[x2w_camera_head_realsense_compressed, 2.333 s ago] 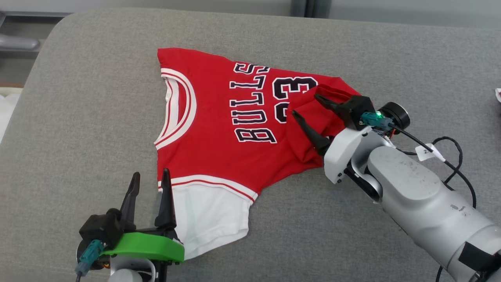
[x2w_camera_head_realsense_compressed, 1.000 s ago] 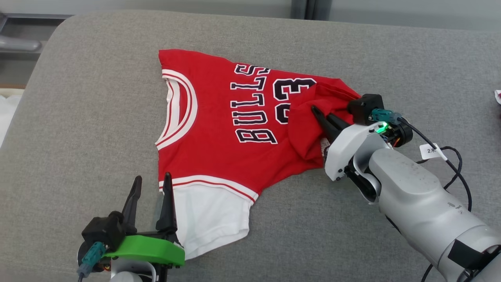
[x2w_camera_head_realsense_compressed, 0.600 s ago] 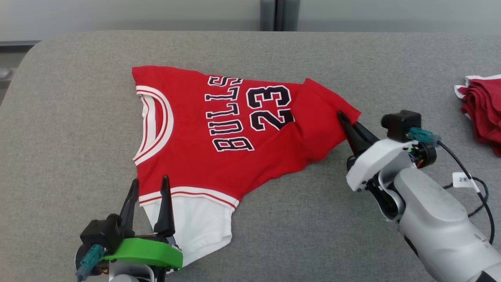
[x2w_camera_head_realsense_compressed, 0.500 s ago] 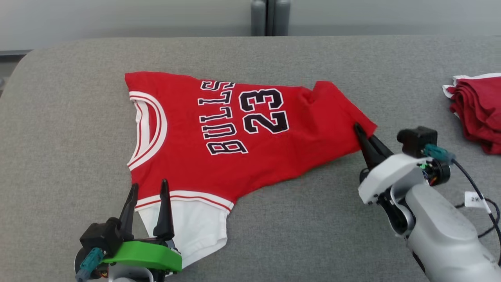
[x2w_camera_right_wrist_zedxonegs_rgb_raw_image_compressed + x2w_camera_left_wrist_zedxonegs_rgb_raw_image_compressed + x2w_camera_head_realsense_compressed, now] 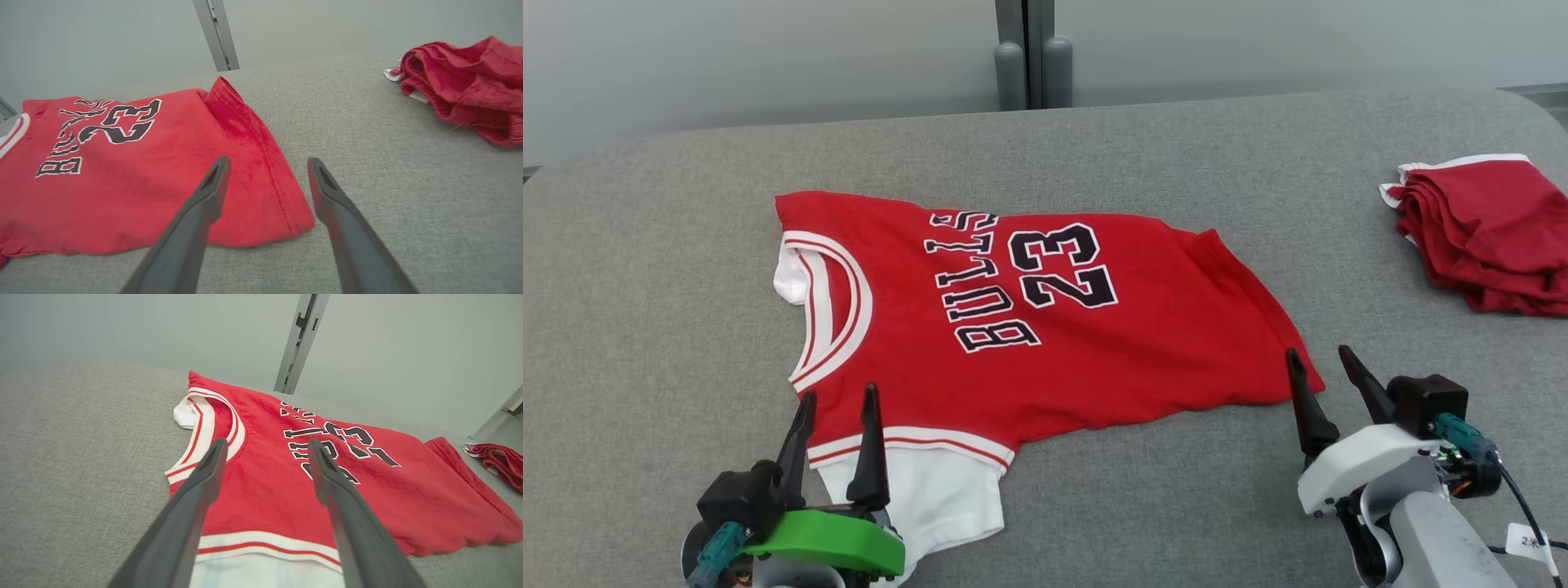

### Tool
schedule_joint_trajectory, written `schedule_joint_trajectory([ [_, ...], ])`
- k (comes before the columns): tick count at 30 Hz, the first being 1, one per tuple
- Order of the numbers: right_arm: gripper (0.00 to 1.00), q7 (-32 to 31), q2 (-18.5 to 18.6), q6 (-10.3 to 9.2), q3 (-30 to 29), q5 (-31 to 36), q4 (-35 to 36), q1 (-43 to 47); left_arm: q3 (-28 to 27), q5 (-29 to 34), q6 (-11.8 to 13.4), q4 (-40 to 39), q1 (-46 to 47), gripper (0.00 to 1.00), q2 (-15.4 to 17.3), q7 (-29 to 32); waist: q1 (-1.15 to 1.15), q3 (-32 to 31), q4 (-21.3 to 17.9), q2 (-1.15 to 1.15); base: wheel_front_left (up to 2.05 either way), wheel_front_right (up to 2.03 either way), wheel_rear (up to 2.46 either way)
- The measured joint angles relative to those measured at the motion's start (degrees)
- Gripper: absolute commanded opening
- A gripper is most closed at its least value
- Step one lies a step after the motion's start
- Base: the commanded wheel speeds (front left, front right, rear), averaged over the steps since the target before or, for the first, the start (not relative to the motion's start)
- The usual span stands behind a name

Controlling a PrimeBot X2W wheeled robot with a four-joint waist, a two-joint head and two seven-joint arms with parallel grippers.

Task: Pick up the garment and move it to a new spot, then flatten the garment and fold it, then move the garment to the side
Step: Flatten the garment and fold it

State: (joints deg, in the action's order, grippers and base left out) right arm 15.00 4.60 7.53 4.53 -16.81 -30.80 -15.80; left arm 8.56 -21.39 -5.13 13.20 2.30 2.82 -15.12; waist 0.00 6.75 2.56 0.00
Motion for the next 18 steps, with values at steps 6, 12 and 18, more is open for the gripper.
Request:
schedule_joint_trajectory([
  [6, 1.00, 0.0, -1.2, 0.00, -5.4, 4.9, 4.2, 4.6, 0.5, 0.2, -0.3, 0.4, -0.8, 1.00, 0.0, 0.0, 0.00, -1.6, 0.0, 0.00, 0.00, 0.00, 0.00],
  [12, 1.00, 0.0, -1.6, 0.00, -6.9, 9.3, 9.1, 7.4, 1.0, 0.3, -0.5, 1.0, -2.1, 1.00, 0.0, 0.0, 0.00, -3.8, -0.2, 0.00, 0.00, 0.00, 0.00],
  [18, 1.00, 0.0, -1.7, 0.00, -7.1, 11.5, 12.2, 10.3, 1.3, 0.3, -0.9, 1.2, -4.3, 1.00, 0.0, 0.0, 0.00, -6.0, 0.0, 0.00, 0.00, 0.00, 0.00],
])
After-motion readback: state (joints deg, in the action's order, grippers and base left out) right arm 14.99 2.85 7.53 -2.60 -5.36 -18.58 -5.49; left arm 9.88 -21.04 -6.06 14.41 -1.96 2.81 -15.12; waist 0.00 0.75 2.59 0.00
